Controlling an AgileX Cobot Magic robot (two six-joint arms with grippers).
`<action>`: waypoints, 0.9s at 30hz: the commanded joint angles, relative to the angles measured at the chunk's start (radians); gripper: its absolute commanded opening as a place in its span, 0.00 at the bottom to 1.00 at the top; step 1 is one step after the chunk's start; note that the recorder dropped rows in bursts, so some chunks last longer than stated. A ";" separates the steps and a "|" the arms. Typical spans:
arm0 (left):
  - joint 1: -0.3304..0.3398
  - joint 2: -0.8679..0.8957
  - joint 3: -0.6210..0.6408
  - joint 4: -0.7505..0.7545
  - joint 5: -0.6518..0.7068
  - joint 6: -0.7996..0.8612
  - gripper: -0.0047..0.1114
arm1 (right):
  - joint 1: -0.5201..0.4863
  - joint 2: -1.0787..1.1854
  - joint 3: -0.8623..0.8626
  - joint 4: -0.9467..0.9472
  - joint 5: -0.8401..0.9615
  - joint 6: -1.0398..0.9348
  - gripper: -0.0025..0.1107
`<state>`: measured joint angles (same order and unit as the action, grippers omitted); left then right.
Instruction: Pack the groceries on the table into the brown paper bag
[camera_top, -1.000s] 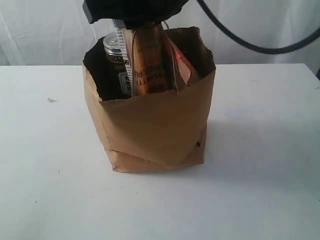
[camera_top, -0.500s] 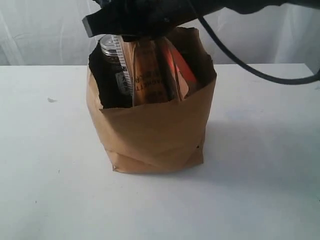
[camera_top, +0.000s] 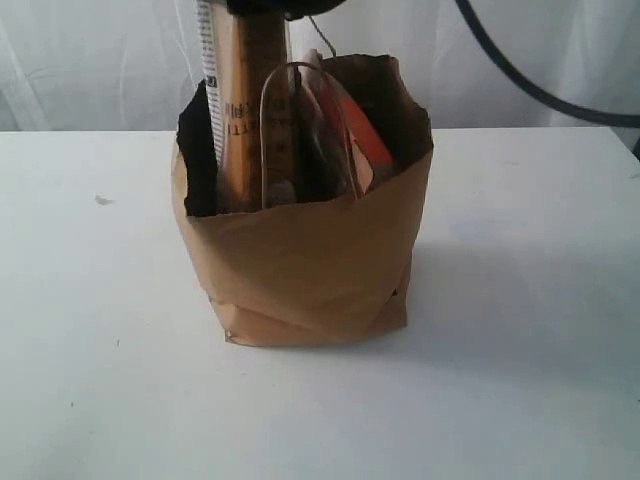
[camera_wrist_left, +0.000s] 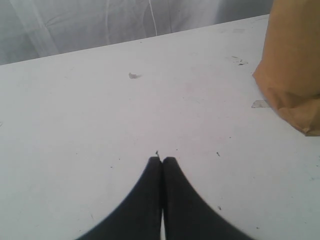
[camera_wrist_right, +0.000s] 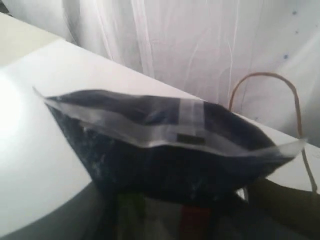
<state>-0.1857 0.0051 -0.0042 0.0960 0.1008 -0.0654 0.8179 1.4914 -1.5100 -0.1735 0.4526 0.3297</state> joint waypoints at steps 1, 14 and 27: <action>0.003 -0.005 0.004 -0.001 -0.003 -0.001 0.04 | 0.001 -0.018 -0.019 0.037 -0.120 0.004 0.02; 0.003 -0.005 0.004 -0.001 -0.003 -0.001 0.04 | -0.001 0.077 -0.019 0.037 -0.086 -0.041 0.02; 0.003 -0.005 0.004 -0.001 -0.003 -0.001 0.04 | -0.033 0.048 -0.017 0.005 0.065 0.078 0.02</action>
<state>-0.1857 0.0051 -0.0042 0.0960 0.1008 -0.0654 0.7935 1.5744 -1.5224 -0.1680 0.5401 0.3765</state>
